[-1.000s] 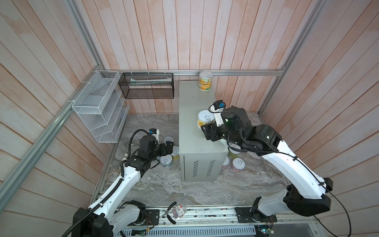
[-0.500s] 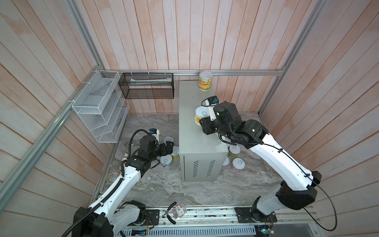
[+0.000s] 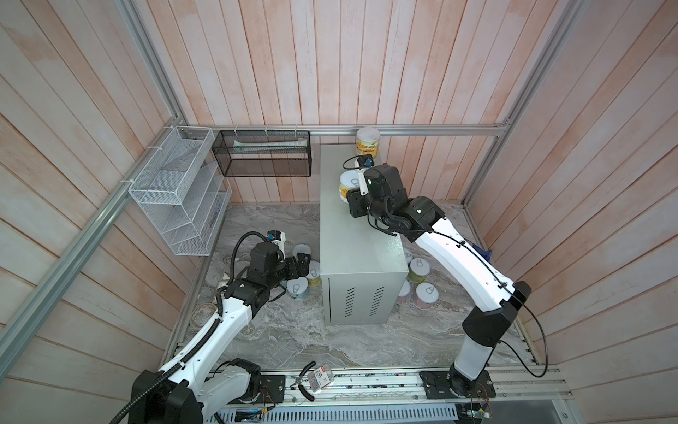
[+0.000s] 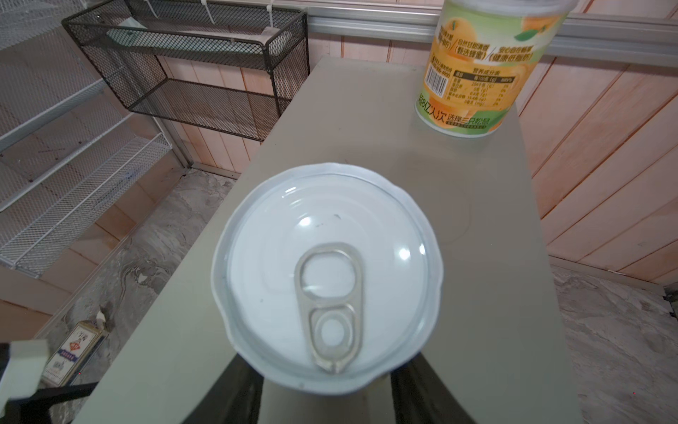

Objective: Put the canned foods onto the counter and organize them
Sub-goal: 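Set the yellow can beside the green can on the far cabinet end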

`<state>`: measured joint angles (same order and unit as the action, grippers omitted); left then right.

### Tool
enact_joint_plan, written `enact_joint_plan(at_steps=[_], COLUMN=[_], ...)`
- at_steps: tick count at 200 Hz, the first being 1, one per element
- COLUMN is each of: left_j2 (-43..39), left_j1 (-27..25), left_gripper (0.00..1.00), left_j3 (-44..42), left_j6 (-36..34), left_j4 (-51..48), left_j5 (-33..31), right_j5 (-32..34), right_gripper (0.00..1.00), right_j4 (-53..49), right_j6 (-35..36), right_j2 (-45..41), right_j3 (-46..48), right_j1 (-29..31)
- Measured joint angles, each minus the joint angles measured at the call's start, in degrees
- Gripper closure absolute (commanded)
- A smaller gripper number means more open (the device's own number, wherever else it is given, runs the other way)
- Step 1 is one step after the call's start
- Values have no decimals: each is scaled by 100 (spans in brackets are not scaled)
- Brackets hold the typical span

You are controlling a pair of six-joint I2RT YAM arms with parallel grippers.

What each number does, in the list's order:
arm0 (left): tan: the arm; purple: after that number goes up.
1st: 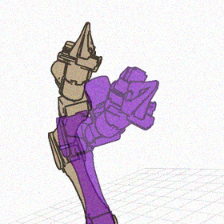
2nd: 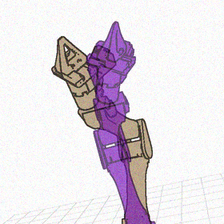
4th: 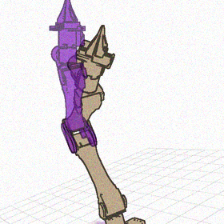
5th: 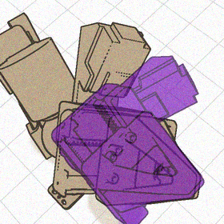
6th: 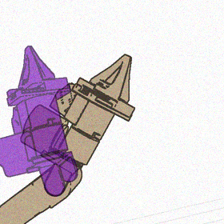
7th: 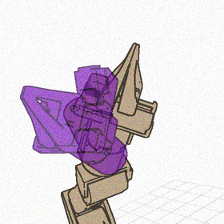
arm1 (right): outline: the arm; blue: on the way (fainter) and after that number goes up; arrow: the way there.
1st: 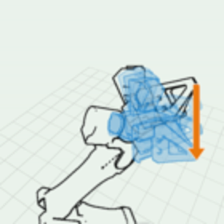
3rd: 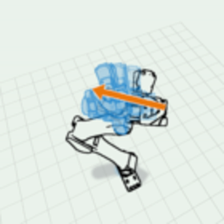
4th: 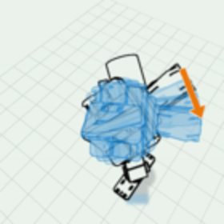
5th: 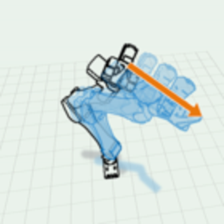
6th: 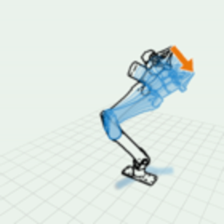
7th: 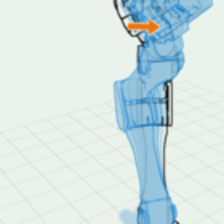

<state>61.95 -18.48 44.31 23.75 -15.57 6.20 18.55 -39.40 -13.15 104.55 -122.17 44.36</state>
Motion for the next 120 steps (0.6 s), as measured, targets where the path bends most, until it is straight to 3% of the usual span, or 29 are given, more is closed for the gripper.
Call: enact_joint_plan(at_steps=[120], left_j2=[111], left_j1=[87], left_gripper=[2], left_j3=[-24], left_j6=[-15], left_j4=[7], left_j5=[-2], right_j5=[-173], right_gripper=[49], right_j4=[1001], right_j6=[133], right_j2=[1659], right_j3=[-1572], right_j1=[-597])
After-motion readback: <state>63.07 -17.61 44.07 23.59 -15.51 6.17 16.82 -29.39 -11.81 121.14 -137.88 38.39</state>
